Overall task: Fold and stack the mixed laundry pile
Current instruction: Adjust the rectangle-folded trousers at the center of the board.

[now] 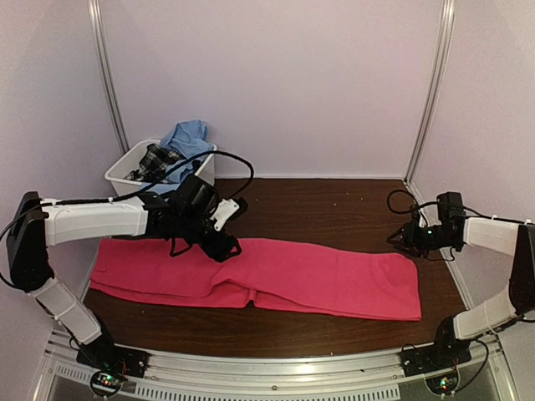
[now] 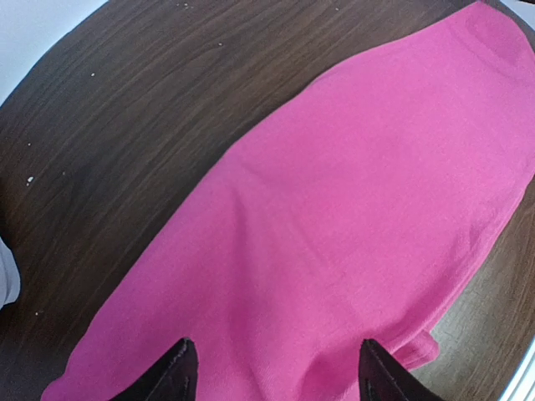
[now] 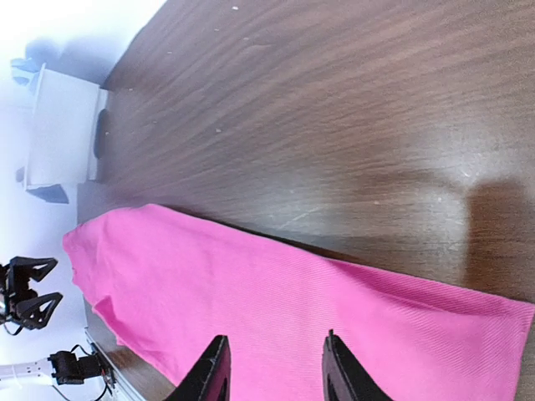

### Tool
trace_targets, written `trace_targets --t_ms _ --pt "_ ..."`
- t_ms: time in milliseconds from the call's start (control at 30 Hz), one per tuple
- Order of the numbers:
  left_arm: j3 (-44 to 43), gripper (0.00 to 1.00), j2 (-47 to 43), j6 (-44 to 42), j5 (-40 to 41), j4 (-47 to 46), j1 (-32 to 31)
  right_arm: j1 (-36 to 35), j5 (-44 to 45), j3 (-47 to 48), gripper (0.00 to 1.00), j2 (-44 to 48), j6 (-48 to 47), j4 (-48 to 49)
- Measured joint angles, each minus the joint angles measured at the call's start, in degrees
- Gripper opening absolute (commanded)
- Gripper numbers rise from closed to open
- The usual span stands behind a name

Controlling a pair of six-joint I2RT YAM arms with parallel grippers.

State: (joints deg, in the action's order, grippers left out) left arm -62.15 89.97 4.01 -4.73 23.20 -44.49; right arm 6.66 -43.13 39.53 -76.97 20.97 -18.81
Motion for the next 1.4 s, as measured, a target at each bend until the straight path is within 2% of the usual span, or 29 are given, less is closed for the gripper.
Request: trace_targets --t_ms 100,200,267,367,533,667,800,900,1133,1400 --pt "-0.7 0.68 0.1 0.6 -0.5 -0.1 1.3 -0.2 -3.3 -0.2 0.35 2.5 0.3 0.7" --pt "-1.3 0.69 0.4 1.3 -1.1 -0.6 2.3 -0.3 -3.3 -0.2 0.41 2.1 0.2 0.7" --pt "-1.6 0.73 0.5 1.7 -1.2 -0.9 3.0 -0.3 -1.1 -0.2 0.48 1.7 0.2 0.2" --pt "-2.3 0.82 0.6 2.3 -0.8 -0.9 3.6 -0.3 3.5 -0.2 0.50 1.8 -0.2 -0.5" --pt "-5.5 0.82 3.8 4.1 -2.1 -0.3 6.5 -1.3 5.5 0.0 0.49 0.8 -1.3 0.3" --pt "-8.6 0.81 8.4 3.6 -4.0 1.2 11.3 -6.2 5.9 0.7 0.49 -2.8 -1.3 0.9" --pt "-8.3 0.78 9.7 2.3 -5.8 3.1 11.6 -13.0 6.3 0.5 0.49 -4.8 0.0 2.2" --pt "-6.6 0.77 9.4 1.4 -7.2 3.4 11.0 -15.4 6.6 0.3 0.49 -8.6 0.7 3.6" --pt "-3.2 0.77 9.4 -0.9 -6.7 4.7 7.5 -13.0 6.9 4.4 0.51 -16.7 2.2 6.7" --pt "-3.2 0.75 9.1 -4.4 -4.3 5.4 5.4 -6.1 16.7 18.0 0.52 -25.9 -1.6 2.5"
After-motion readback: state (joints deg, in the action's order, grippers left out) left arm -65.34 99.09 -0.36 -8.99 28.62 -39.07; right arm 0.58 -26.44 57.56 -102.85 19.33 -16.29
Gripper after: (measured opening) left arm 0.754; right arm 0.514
